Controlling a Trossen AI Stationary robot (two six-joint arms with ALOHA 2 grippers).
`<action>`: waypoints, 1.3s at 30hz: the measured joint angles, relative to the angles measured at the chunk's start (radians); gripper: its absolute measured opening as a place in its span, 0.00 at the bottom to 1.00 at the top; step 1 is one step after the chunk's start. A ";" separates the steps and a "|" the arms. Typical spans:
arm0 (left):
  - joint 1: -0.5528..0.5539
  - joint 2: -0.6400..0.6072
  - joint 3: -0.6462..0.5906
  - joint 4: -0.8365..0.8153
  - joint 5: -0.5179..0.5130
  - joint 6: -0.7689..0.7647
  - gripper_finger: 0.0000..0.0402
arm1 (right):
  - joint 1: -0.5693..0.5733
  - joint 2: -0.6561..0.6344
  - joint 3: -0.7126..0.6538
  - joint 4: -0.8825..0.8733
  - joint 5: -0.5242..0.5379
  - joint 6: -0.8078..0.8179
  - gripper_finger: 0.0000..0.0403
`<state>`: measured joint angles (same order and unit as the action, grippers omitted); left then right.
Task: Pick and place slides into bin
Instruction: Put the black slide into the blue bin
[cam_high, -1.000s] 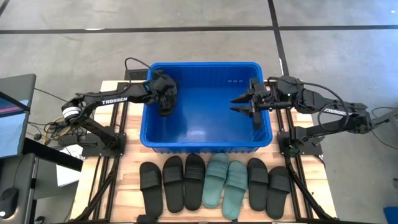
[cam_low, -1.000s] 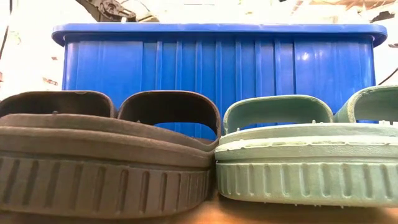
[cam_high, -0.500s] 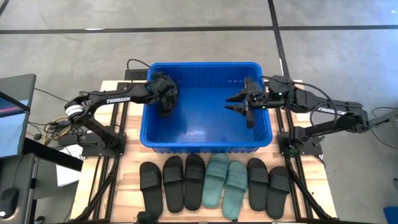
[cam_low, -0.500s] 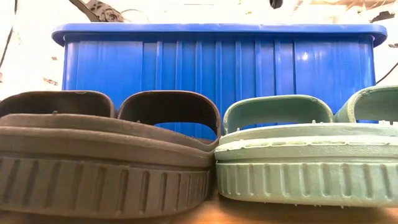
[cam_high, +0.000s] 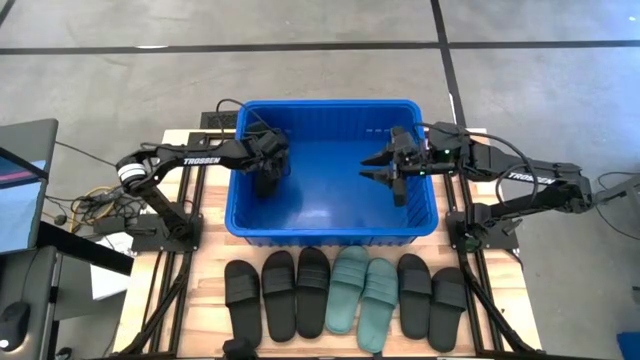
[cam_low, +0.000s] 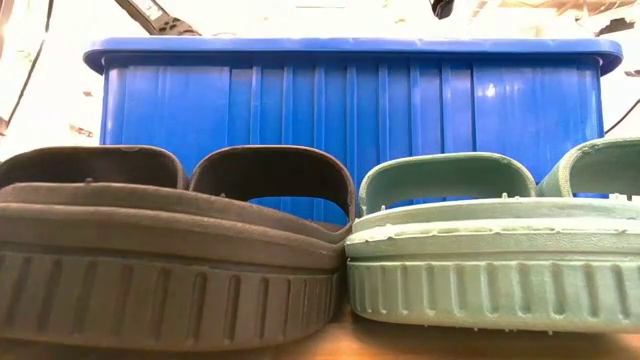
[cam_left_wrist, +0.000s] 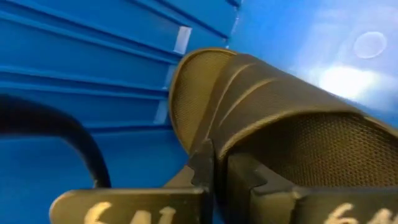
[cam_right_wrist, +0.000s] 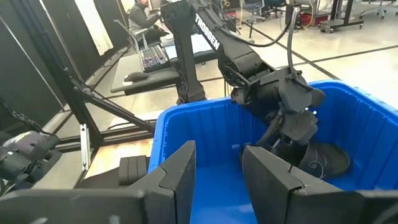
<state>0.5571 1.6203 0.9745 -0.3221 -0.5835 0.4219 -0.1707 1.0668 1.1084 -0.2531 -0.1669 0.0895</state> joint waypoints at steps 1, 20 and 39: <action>0.000 0.000 0.000 -0.003 0.010 -0.014 0.00 | 0.000 0.000 0.000 0.000 0.000 0.000 0.30; -0.087 0.003 0.000 -0.086 -0.061 -0.181 0.00 | 0.000 0.000 0.000 -0.001 0.000 -0.011 0.30; -0.083 0.003 0.000 -0.125 -0.096 0.007 0.00 | 0.000 0.000 0.000 -0.038 0.000 -0.018 0.30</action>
<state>0.4740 1.6233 0.9749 -0.4471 -0.6791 0.4294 -0.1707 1.0664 1.1088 -0.2907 -0.1673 0.0711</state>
